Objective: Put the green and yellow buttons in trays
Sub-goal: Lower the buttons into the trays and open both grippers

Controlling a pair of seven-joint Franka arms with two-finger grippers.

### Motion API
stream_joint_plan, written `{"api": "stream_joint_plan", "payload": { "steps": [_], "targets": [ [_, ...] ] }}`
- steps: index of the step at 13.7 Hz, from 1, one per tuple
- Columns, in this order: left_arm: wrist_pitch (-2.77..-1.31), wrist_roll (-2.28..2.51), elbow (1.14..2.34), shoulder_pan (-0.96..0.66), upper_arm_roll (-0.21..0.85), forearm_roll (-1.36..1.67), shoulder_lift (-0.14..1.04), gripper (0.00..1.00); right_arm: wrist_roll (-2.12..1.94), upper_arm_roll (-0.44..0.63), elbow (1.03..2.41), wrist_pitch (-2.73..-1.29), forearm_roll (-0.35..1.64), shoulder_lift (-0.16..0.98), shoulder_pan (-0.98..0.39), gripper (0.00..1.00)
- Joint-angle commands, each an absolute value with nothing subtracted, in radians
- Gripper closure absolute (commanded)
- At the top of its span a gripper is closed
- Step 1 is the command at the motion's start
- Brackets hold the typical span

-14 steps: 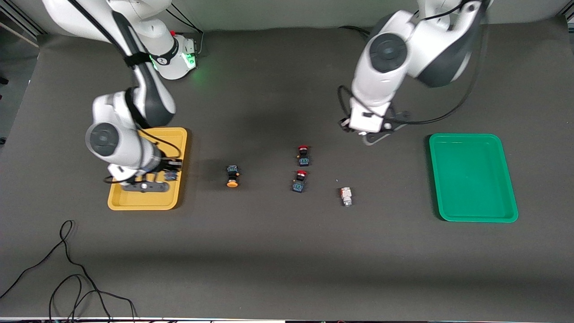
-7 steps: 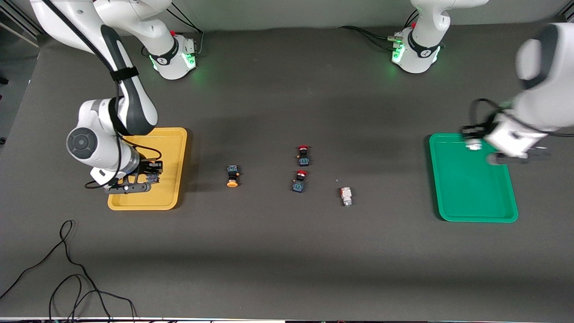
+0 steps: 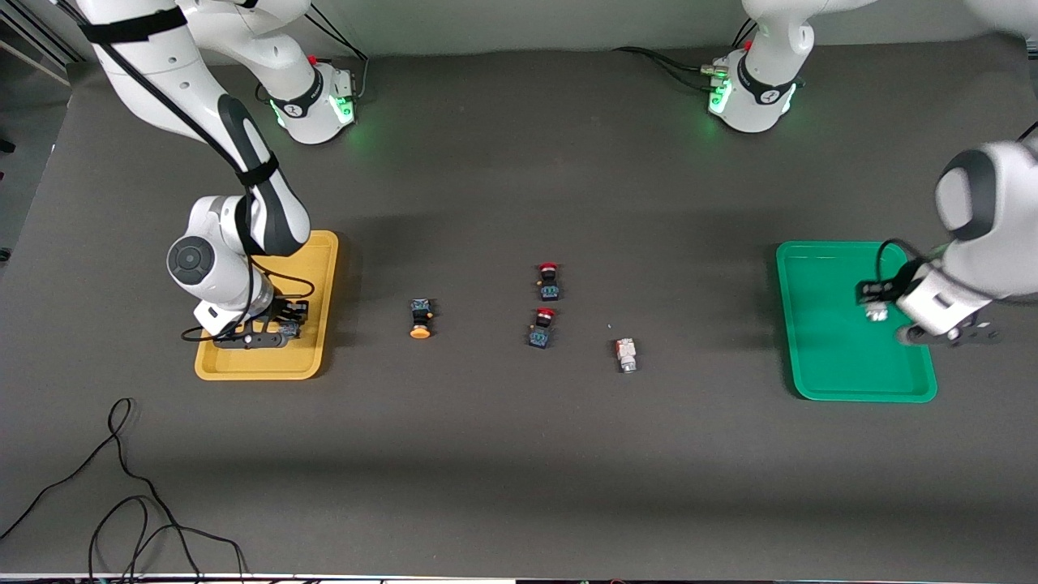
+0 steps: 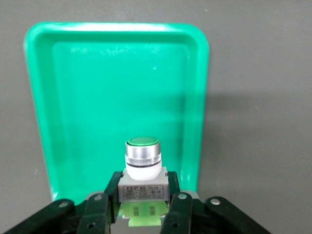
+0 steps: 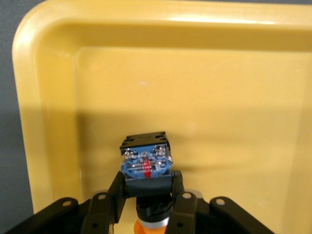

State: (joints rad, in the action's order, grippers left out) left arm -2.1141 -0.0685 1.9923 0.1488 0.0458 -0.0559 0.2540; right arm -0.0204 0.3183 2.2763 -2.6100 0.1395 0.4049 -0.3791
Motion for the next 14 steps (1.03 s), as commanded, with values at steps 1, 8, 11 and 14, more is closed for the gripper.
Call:
{"api": "stream_joint_plan", "payload": {
  "steps": [1,8,11,14],
  "targets": [
    [-2.268,-0.086,1.999,0.187,0.061,-0.072,0.394,1.00,-0.044,0.321,2.275,-2.609,0.179,0.397,-0.385,1.00],
    [-2.355,-0.063,1.999,0.198,0.063,-0.071,0.473,0.01,-0.045,0.321,2.247,-2.483,0.179,0.298,-0.391,0.00],
    [-2.268,-0.061,1.988,0.201,0.066,-0.060,0.427,0.01,-0.029,0.319,2.174,-2.309,0.179,0.226,-0.394,0.00],
    [-2.075,-0.061,1.973,0.195,0.069,-0.057,0.257,0.01,-0.003,0.310,2.091,-2.183,0.179,0.215,-0.397,0.00]
  ]
}}
